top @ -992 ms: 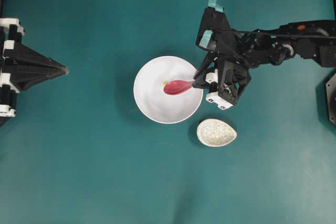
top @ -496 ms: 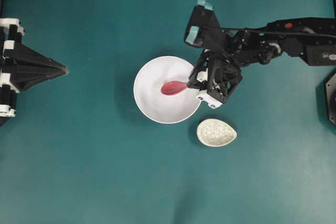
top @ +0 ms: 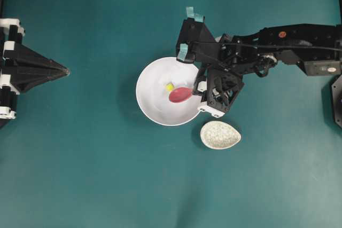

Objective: Scoop the yellow hexagonal prism block from the bowl with a spoon using the right arm.

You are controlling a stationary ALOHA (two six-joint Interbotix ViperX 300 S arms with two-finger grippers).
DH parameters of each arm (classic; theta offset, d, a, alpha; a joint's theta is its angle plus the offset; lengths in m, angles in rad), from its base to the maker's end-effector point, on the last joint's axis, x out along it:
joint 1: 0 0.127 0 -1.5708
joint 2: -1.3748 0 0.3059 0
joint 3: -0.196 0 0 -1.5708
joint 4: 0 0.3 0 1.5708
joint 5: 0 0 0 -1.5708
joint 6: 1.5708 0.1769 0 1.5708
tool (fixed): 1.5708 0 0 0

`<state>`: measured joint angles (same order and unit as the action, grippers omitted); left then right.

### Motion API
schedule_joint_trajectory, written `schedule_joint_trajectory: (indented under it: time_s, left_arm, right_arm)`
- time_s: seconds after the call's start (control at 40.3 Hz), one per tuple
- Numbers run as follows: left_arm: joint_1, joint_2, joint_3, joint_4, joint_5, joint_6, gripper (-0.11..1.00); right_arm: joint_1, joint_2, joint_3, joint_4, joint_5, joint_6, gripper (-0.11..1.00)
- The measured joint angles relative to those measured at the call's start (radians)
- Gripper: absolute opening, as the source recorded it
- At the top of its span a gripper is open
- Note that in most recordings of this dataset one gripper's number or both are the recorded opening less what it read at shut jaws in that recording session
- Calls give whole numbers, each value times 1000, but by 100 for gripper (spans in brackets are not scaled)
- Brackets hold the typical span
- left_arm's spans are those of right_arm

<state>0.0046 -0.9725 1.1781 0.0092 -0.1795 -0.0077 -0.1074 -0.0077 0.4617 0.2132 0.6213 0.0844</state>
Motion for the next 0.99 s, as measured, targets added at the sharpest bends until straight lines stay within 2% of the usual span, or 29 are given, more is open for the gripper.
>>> schedule_joint_trajectory:
  time_s: [0.124,0.273,0.719,0.992]
  left_arm:
    - [0,0,0,0,0,0,4]
    - [0,0,0,0,0,0,4]
    - [0,0,0,-2,0,0,4]
    - [0,0,0,0,0,0,4]
  right_arm:
    - [11,0,0,-71,26,54,24]
    - [25,0,0,-120,31,92,24]
    - [25,34,0,-133,15,95,24]
    - [23,74,-35,-140,-12,91,24]
